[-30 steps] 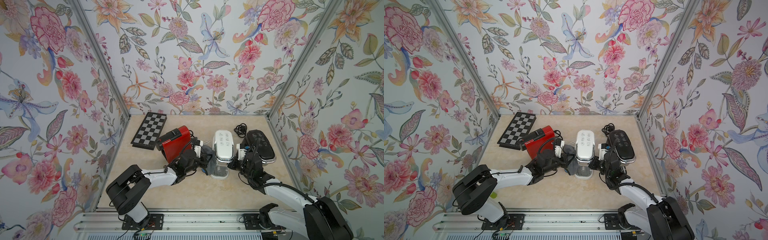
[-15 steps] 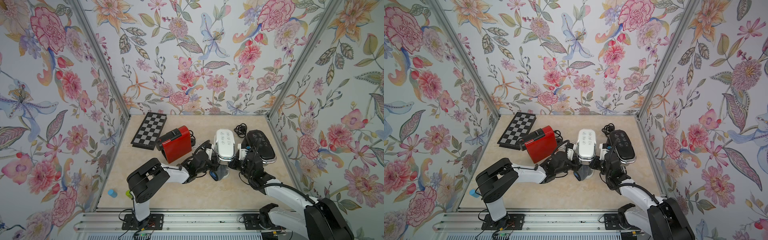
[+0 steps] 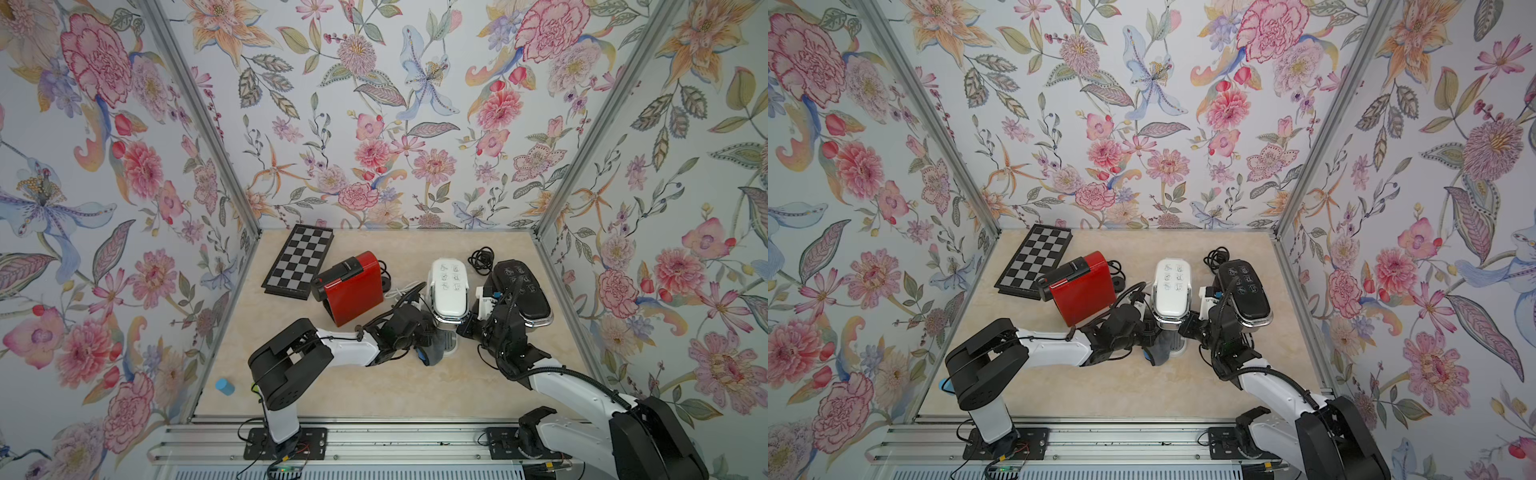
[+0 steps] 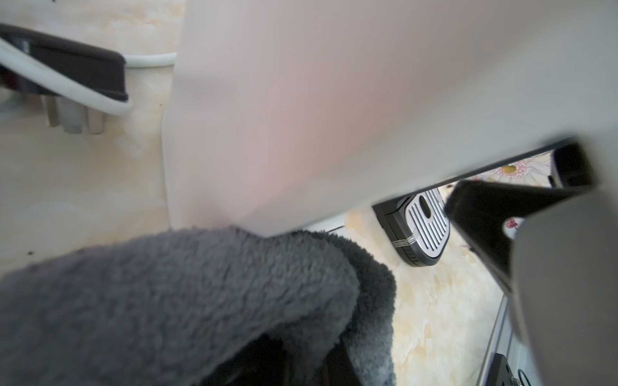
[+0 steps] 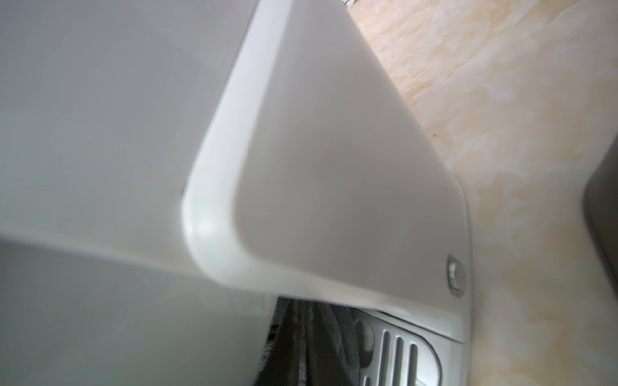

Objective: Wipe the surface of a coffee machine
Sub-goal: Wipe the dirt from the surface of the coffee machine.

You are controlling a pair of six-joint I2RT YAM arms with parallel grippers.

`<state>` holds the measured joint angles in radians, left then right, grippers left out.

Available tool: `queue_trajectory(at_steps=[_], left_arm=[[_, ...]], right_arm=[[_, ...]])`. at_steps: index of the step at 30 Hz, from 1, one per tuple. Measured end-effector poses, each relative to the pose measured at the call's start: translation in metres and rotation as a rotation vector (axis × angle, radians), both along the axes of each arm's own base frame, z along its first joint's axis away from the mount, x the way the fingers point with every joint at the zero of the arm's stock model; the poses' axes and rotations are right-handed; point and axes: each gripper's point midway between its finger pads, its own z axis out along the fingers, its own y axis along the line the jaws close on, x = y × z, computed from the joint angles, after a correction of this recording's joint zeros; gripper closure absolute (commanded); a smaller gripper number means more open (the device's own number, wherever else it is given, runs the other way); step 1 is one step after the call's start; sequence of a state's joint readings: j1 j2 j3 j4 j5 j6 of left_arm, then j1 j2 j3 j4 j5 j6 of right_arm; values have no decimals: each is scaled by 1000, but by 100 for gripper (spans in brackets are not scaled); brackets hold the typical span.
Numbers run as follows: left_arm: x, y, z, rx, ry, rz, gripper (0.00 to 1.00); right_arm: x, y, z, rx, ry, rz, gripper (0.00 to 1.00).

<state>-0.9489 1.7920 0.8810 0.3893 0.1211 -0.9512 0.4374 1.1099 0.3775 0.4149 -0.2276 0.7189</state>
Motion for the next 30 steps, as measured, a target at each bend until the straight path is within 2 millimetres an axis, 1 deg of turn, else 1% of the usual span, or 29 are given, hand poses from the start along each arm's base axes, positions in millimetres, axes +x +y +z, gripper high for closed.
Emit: queue_trajectory(at_steps=[2, 5, 13, 17, 19, 22, 24, 27, 30], left_arm=[[-4, 2, -2, -1, 2, 0, 100], [-10, -3, 0, -26, 0, -13, 100], [-29, -38, -2, -132, 43, -74, 100], [-35, -46, 0, -212, 67, -75, 100], [-40, -47, -1, -245, 82, -77, 100], [-40, -46, -3, -260, 101, -61, 100], [-38, -42, -5, -269, 111, -39, 100], [-35, -26, -9, -278, 129, 15, 100], [-29, -9, -9, -267, 138, 79, 100]], right_arm=[[0, 0, 0, 2, 1, -1, 91], [-1, 0, 0, 3, 0, -1, 91], [-3, -4, 5, 4, -17, -15, 91], [-3, -4, 5, 5, -19, -17, 91], [-4, -4, 4, 8, -19, -16, 91], [-5, -3, 3, 10, -14, -13, 91], [-5, -3, 4, 11, -16, -13, 91], [-6, -4, 6, 13, -24, -16, 91], [-7, -5, 9, 17, -36, -19, 91]])
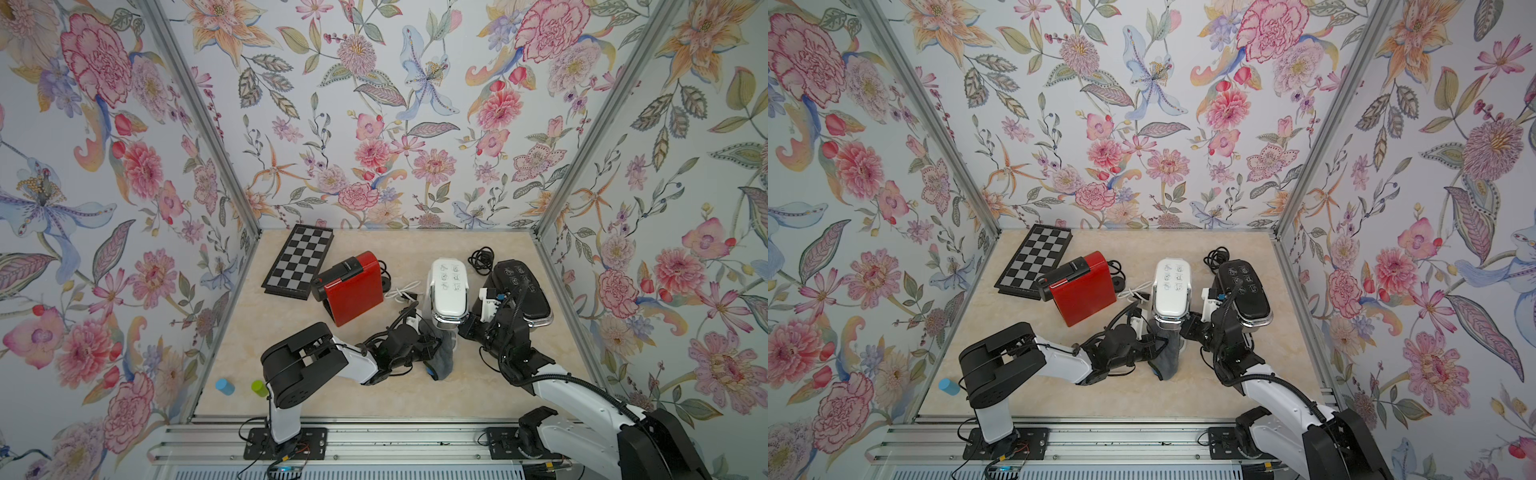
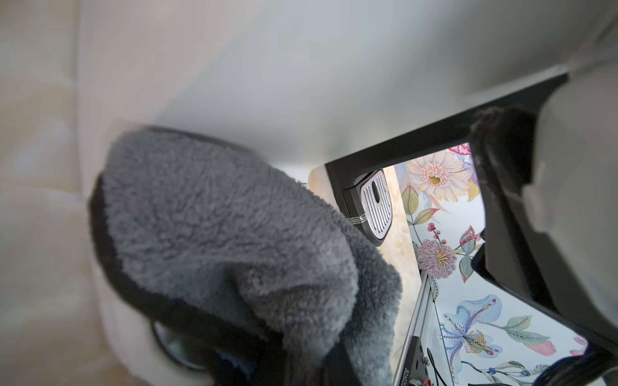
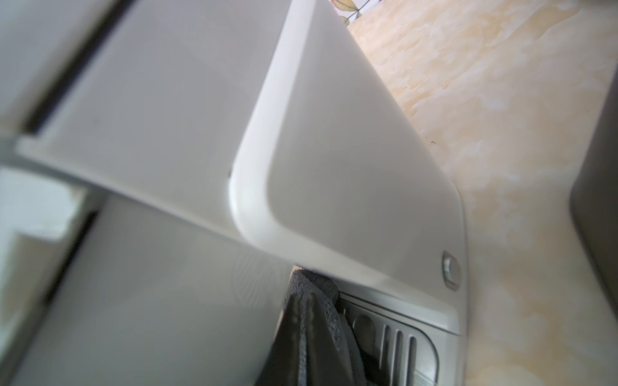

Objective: Wipe the surface of a coffee machine
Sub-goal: Wipe the dirt from the surface of the coffee machine.

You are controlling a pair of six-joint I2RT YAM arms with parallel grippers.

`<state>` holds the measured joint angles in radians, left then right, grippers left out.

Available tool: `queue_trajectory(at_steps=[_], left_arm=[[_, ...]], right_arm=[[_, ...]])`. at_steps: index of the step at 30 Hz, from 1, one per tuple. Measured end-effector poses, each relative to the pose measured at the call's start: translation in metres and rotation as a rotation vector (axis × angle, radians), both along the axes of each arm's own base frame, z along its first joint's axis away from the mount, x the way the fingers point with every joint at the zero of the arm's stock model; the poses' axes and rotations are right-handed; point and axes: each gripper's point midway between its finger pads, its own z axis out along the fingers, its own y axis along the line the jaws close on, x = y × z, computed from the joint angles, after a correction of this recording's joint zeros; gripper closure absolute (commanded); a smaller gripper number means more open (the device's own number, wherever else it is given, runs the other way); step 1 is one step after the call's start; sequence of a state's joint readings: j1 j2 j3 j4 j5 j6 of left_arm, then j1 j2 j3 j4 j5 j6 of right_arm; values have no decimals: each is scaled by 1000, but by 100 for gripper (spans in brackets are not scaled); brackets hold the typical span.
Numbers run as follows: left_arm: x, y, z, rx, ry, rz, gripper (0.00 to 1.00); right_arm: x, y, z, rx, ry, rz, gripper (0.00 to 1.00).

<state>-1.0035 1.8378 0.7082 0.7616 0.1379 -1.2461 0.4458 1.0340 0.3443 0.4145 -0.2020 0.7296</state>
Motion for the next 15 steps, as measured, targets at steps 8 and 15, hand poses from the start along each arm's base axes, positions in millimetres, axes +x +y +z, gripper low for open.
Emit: queue_trajectory(at_steps=[8, 15], left_arm=[[16, 35, 8, 86, -11, 148, 100], [19, 15, 12, 62, -21, 128, 100]], right_arm=[[-3, 2, -2, -1, 2, 10, 91], [-4, 3, -3, -2, 0, 9, 91]])
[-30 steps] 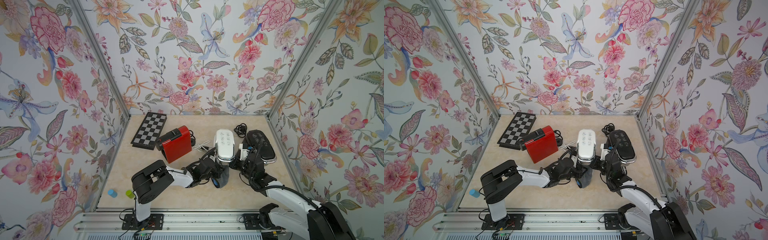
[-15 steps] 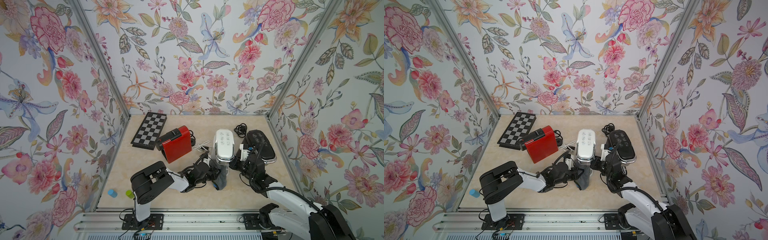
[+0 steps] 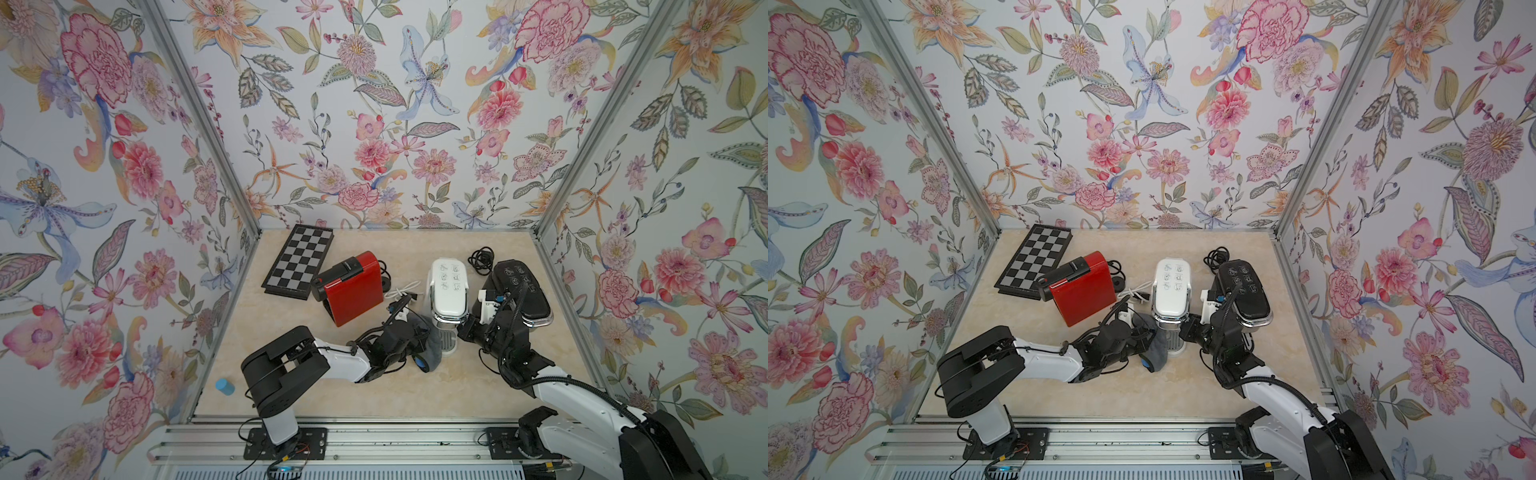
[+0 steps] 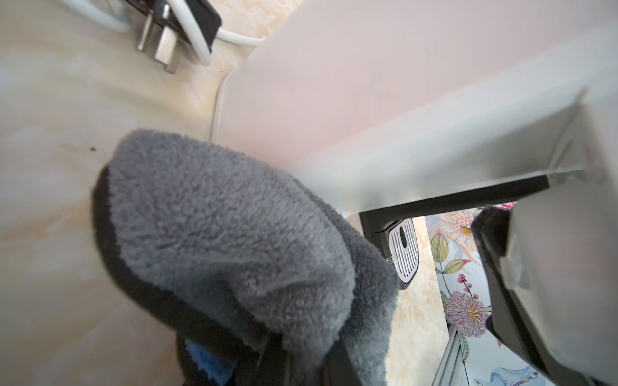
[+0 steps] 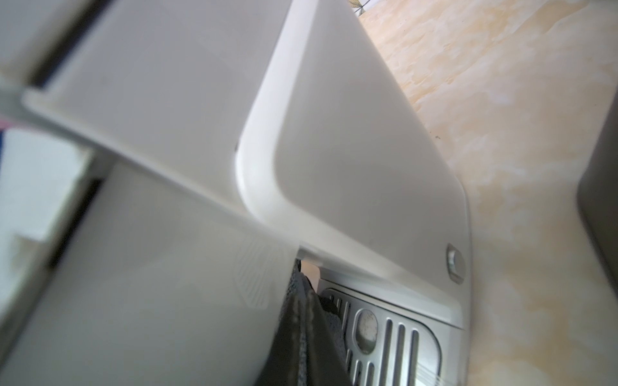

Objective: Wipe the surface of a coffee machine
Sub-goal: Wipe the dirt from the surface of the coffee machine.

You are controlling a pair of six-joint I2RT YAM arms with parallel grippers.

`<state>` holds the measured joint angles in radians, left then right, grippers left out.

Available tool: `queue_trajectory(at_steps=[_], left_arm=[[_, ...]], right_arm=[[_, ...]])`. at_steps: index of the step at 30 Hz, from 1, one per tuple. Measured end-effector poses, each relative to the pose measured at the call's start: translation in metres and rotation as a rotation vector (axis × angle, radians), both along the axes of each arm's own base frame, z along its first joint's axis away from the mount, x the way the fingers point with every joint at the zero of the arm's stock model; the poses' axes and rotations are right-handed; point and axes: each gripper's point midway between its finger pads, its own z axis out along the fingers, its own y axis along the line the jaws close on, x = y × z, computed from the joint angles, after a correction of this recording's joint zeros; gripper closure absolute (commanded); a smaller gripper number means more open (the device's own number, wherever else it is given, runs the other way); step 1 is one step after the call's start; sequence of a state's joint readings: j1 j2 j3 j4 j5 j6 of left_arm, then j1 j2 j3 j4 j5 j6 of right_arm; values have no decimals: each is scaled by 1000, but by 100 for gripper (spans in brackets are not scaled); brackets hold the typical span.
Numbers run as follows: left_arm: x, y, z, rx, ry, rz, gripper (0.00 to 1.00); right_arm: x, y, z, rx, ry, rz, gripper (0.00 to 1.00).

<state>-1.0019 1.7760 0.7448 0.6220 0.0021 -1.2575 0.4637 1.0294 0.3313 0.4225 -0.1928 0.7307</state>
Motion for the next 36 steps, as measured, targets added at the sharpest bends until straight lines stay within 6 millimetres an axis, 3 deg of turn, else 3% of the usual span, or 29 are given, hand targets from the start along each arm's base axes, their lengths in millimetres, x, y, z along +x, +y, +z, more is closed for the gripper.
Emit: queue_trajectory(at_steps=[6, 10, 14, 20, 26, 31, 36], left_arm=[[-2, -54, 1, -44, 5, -80, 100], [-9, -70, -2, -63, 13, -117, 100], [-10, -64, -5, -64, 17, -109, 100], [-12, -25, -11, -47, 31, -46, 100], [2, 7, -10, -27, 21, 36, 100], [5, 7, -8, 4, 11, 39, 100], [8, -10, 10, 27, -33, 10, 100]], right_arm=[[1, -3, -3, -6, 6, -18, 91], [0, -3, -3, -7, 6, -16, 91], [0, -3, -2, -6, 4, -16, 91], [0, -3, -1, -3, -1, -16, 91], [0, -2, -1, -1, 0, -16, 91], [-1, -2, -2, -1, -2, -17, 91], [-1, -2, -2, -1, -3, -17, 91]])
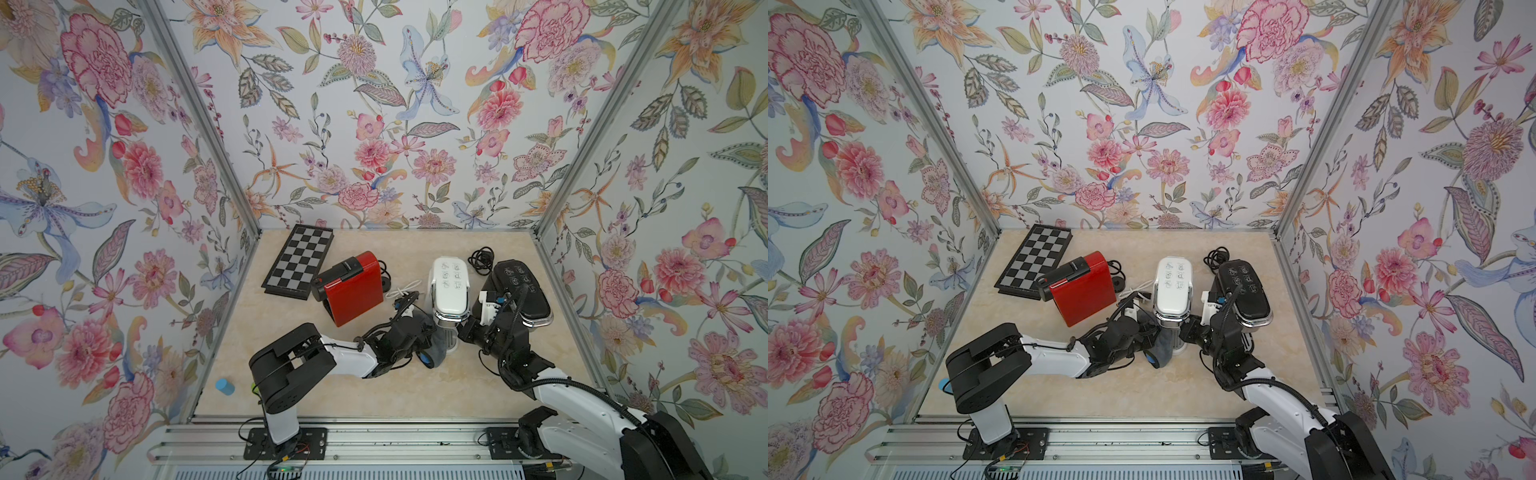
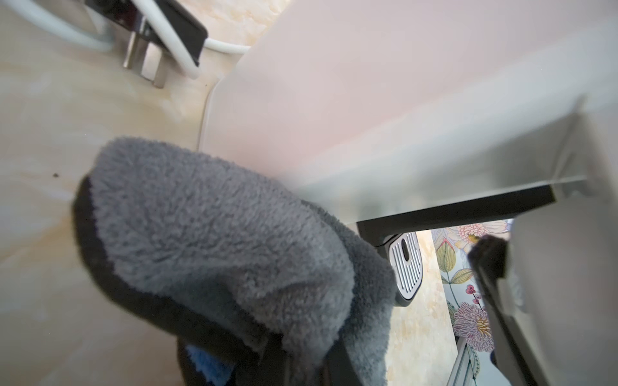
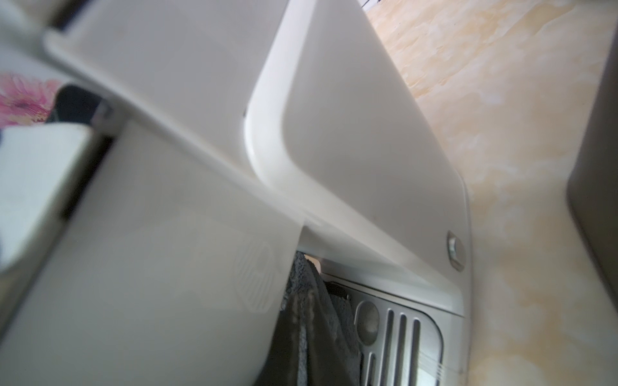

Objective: Wipe the surface of a coffee machine
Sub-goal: Wipe the dirt from the surface of the coffee machine.

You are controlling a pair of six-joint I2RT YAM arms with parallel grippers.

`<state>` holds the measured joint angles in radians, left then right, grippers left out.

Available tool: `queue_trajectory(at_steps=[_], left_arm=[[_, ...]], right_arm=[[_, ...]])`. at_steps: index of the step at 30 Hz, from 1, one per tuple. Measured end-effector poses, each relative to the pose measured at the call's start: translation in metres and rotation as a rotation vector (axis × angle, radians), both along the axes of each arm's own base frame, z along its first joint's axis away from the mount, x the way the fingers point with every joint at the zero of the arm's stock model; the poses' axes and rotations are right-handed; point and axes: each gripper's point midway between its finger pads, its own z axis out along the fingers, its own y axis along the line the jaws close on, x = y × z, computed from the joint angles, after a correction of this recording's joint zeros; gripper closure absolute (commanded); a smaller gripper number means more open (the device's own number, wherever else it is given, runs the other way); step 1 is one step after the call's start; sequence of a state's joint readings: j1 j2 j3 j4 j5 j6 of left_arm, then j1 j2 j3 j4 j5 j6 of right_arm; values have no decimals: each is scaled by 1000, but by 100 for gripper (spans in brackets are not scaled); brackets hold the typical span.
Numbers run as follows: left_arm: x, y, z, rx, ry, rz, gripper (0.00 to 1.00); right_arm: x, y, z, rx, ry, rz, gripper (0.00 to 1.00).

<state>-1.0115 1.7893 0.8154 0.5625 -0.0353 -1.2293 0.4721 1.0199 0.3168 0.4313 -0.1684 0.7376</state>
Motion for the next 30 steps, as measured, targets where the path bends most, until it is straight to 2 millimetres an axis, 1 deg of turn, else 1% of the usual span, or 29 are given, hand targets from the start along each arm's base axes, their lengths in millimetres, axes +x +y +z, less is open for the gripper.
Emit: queue_trajectory(at_steps=[2, 4, 7, 10, 12, 15, 17, 19, 25, 30], left_arm=[[-2, -8, 7, -8, -15, -19, 100], [-6, -18, 9, -16, -19, -38, 100], [-10, -34, 3, -21, -14, -74, 100], [-12, -46, -7, -22, 1, -104, 100], [-11, -48, -12, -18, 5, -107, 100], [-11, -48, -11, -22, 3, -106, 100], [-12, -45, -13, -22, 2, -103, 100], [-12, -37, -17, -18, 4, -94, 100], [-12, -6, -18, -18, 8, -56, 100], [-4, 16, -14, -3, -2, -5, 100]], right_arm=[[0, 0, 0, 0, 0, 0, 91], [0, 0, 0, 0, 0, 0, 91], [1, -3, -2, -7, 6, -16, 91], [1, -4, -4, -13, 11, -24, 91], [0, -3, -4, -14, 11, -20, 91], [0, -3, -3, -13, 9, -21, 91], [0, -3, -3, -13, 10, -21, 91], [0, -3, -3, -13, 10, -20, 91], [-2, 1, -2, -11, 6, -6, 90], [-2, 1, -2, -11, 6, -6, 90]])
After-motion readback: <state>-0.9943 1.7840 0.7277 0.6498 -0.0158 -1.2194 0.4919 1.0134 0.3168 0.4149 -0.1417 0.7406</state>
